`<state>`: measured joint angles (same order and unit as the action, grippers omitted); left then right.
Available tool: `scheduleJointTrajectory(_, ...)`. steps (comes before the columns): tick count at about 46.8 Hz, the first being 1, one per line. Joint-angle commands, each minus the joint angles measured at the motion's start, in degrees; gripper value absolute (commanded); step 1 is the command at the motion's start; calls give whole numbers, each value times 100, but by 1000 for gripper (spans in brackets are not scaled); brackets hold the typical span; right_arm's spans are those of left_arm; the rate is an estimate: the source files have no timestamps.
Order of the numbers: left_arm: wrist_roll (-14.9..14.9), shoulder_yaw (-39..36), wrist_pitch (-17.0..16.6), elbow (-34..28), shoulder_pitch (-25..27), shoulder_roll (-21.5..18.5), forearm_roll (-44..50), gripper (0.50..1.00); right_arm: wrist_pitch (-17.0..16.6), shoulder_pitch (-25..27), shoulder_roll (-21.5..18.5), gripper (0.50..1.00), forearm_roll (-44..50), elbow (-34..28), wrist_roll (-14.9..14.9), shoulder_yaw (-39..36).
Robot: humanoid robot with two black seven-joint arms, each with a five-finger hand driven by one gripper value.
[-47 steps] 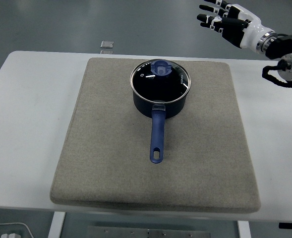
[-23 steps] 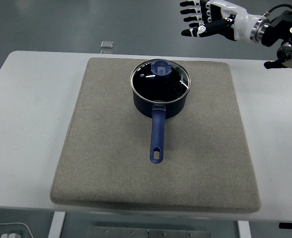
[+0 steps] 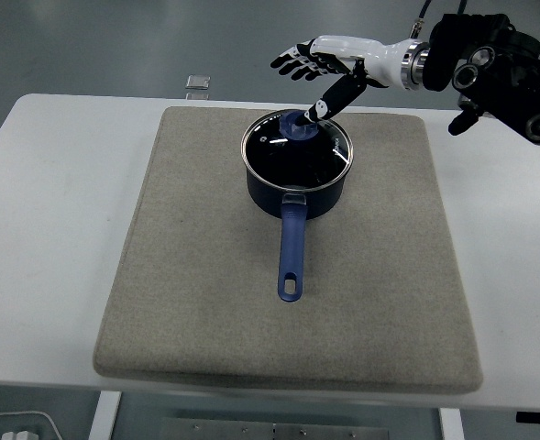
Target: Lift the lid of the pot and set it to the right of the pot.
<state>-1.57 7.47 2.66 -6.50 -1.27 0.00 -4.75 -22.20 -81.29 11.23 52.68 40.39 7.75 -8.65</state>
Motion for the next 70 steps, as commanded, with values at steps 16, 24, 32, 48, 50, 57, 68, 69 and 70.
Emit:
scheduleJointTrajectory(16, -1, 0, -2, 0, -4, 0, 1, 1000, -21, -546, -183, 913, 1604, 127, 279, 776)
scheduleJointTrajectory(24, -1, 0, -2, 0, -4, 0, 10, 1000, -3, -599, -297, 913, 2027, 127, 649, 996)
scheduleJointTrajectory(32, 7, 0, 6, 0, -4, 0, 1, 1000, 40, -599, -350, 913, 2097, 127, 658, 1102)
scheduleJointTrajectory(48, -1, 0, 6, 0, -4, 0, 1, 1000, 348, -581, -438, 903, 2466, 92, 667, 1234)
scheduleJointTrajectory(50, -1, 0, 6, 0, -4, 0, 1, 1000, 348, -598, -438, 903, 2466, 92, 676, 1234)
scheduleJointTrajectory(57, 7, 0, -2, 0, 4, 0, 1, 1000, 348, -599, -429, 903, 2484, 65, 684, 1269)
scheduleJointTrajectory(68, -1, 0, -2, 0, -4, 0, 1, 1000, 348, -599, -429, 889, 2493, 4, 684, 1278)
scheduleJointTrajectory(69, -1, 0, -2, 0, 4, 0, 1, 1000, 348, -599, -429, 885, 2493, -14, 684, 1286)
scheduleJointTrajectory(70, -1, 0, 6, 0, -4, 0, 1, 1000, 366, -599, -438, 883, 2493, -31, 684, 1304)
